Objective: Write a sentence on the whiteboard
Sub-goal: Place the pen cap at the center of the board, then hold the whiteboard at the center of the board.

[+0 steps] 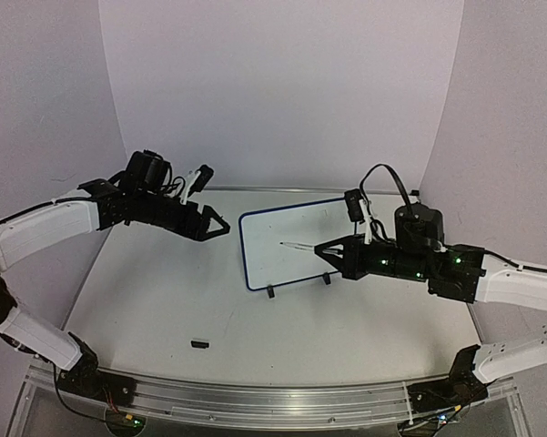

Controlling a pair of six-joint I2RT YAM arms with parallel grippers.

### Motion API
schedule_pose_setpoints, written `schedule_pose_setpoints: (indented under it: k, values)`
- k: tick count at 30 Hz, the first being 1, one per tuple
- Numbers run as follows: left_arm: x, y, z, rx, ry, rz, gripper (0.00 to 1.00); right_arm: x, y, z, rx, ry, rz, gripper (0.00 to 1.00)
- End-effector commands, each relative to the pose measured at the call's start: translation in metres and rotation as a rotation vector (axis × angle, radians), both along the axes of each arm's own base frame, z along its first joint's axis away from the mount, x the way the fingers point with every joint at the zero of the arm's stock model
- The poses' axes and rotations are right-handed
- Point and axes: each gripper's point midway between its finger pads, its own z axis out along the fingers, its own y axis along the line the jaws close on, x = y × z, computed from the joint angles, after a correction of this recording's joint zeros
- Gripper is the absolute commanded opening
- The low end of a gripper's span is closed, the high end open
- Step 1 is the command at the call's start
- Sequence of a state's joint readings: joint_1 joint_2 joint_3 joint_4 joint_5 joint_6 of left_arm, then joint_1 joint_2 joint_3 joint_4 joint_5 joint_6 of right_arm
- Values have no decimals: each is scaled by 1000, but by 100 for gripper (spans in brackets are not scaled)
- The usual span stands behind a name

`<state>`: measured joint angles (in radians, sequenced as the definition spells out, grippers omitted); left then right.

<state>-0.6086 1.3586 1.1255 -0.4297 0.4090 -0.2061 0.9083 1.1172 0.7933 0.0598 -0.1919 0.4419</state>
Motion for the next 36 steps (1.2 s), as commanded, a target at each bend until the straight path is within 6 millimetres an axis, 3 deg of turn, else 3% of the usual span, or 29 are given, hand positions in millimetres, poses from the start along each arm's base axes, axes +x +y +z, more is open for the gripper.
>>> schedule_pose_setpoints:
  k: [1,4,6,11,19,27,32,36]
  values:
    - [4,-17,9,16,-84,-189,80,2,7,41,89,-89,-46,0]
    - [14,-32,13,-10,-120,-249,71,4,8,40,93,-79,-60,0]
    - [19,-40,16,-21,-138,-281,60,5,10,39,96,-68,-60,0]
    - [31,-50,9,9,-132,-325,46,7,18,38,119,-50,-50,0]
    - [41,-55,0,13,-135,-318,39,13,28,36,113,-65,-41,0]
    - [41,-56,-5,9,-138,-324,30,23,38,31,94,-69,-37,0]
    - [40,-57,-8,7,-137,-332,20,30,48,31,83,-80,-29,0]
    - [41,-57,-16,22,-124,-329,19,36,54,31,73,-90,-34,0]
